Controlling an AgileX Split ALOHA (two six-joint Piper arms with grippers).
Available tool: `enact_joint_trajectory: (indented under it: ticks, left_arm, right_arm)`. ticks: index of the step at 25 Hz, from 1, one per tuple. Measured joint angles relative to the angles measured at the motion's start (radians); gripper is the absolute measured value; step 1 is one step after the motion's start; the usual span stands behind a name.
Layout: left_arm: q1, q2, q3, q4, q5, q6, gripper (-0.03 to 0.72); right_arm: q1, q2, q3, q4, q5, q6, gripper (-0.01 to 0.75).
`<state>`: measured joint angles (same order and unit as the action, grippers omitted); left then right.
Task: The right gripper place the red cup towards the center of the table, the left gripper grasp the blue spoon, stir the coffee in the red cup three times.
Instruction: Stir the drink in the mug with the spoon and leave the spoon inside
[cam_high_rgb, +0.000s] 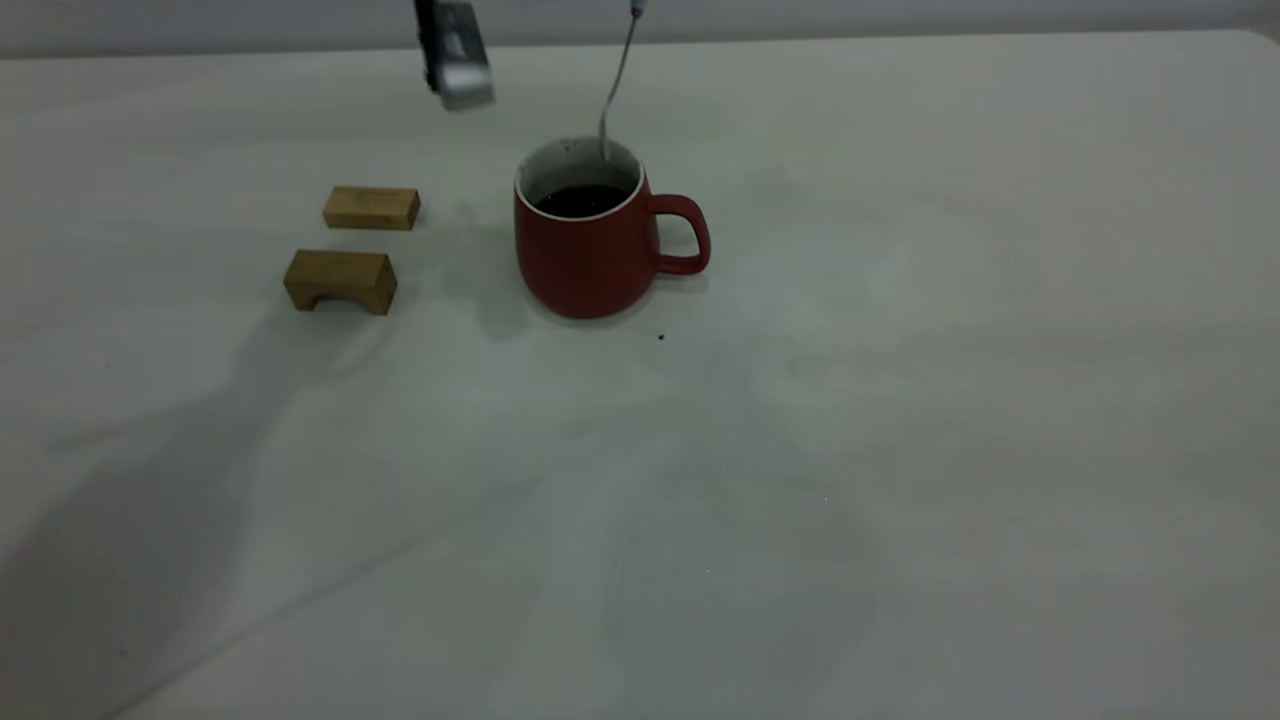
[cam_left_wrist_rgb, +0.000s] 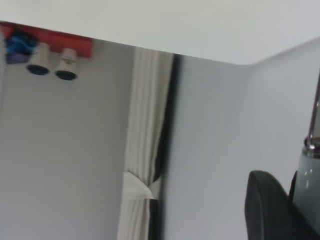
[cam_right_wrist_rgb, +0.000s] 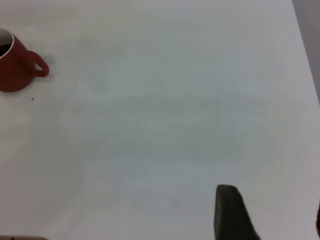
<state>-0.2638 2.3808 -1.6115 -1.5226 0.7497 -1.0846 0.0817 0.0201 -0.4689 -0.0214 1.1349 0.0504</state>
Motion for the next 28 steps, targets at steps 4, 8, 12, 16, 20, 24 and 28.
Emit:
enact_joint_trajectory:
  ticks: [4, 8, 12, 16, 20, 24, 28]
  left_arm:
    - [0.000, 0.100, -0.034, -0.136, -0.029, 0.159, 0.127]
    - [-0.007, 0.159, -0.040, -0.187, -0.034, 0.231, 0.127]
    - [-0.012, 0.165, -0.041, -0.182, -0.030, 0.239, 0.127]
    - [-0.012, 0.165, -0.042, -0.171, 0.003, 0.238, 0.127]
    - [-0.009, 0.165, -0.042, -0.090, 0.062, 0.153, 0.127]
    - [0.022, 0.162, -0.043, 0.054, 0.135, -0.031, 0.127]
    - [0.068, 0.147, -0.044, 0.132, 0.131, -0.115, 0.127]
  right_arm:
    - [0.000, 0.000, 0.000, 0.000, 0.000, 0.000, 0.442]
    - [0.000, 0.000, 0.000, 0.000, 0.000, 0.000, 0.442]
    - [0.000, 0.000, 0.000, 0.000, 0.000, 0.000, 0.442]
    - [0.000, 0.000, 0.000, 0.000, 0.000, 0.000, 0.442]
    - [0.000, 0.000, 0.000, 0.000, 0.000, 0.000, 0.442]
    - [0.000, 0.000, 0.000, 0.000, 0.000, 0.000, 0.442]
    - [0.000, 0.000, 0.000, 0.000, 0.000, 0.000, 0.442]
